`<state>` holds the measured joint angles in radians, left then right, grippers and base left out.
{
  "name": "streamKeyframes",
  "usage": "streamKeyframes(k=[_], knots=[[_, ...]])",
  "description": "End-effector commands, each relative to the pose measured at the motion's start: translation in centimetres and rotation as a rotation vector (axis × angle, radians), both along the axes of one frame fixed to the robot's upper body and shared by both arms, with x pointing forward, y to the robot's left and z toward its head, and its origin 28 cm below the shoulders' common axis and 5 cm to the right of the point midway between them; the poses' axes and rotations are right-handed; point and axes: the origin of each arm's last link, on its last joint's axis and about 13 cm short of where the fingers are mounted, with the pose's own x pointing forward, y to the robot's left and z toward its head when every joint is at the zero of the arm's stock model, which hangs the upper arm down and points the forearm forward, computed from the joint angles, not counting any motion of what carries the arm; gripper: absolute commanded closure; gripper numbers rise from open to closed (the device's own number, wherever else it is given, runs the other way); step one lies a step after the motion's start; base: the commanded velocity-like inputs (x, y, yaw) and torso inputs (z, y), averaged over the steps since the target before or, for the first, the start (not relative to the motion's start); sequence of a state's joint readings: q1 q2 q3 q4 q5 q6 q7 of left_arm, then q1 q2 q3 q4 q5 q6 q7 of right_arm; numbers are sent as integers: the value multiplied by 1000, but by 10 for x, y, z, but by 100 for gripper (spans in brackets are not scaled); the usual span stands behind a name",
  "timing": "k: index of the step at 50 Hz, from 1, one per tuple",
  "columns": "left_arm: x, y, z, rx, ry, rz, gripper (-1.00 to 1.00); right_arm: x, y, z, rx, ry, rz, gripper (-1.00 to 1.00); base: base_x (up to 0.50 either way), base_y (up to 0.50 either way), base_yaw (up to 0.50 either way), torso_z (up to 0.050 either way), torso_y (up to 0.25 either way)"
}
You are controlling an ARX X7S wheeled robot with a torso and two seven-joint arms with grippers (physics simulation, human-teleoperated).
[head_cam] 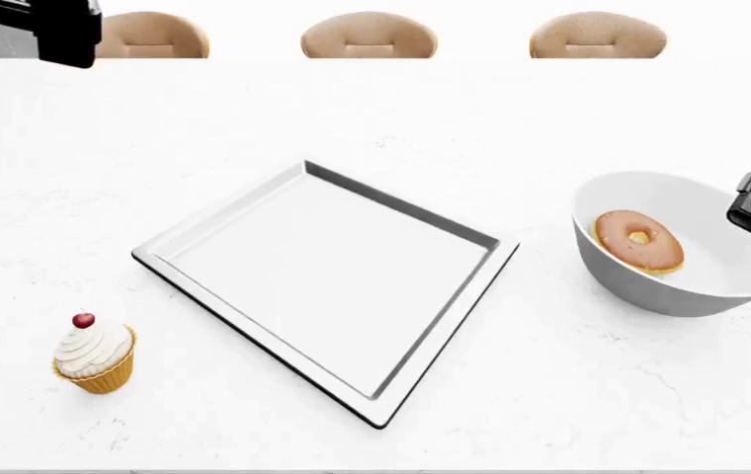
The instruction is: Pick up the bowl with donut and place it on the tray. Pick up the cupcake and place it on the tray.
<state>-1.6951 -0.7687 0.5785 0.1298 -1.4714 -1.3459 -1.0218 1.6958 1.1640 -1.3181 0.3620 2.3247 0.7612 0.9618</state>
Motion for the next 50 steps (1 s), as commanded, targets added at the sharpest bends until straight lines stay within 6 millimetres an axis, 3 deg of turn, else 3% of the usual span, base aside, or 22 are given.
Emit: streamKeyframes(k=[1,12,30,50], knots=[[-2,-3,1,-2,0,2,-100,9,0,-15,19,19,1,-100,0,0,0,0,0],[-2,-4,0,-4,2,5,-100,5,-4,-25,16,62,-34,-100,0,0,0,0,0],[-1,-1,-2,-8,4,11,-100,14,-2,-48,47,94,-11,-100,0,0,0,0,0],[-1,0,-3,-13,0,16,-100,20,-2,-58,66,103,-28,-100,0,0,0,0,0]])
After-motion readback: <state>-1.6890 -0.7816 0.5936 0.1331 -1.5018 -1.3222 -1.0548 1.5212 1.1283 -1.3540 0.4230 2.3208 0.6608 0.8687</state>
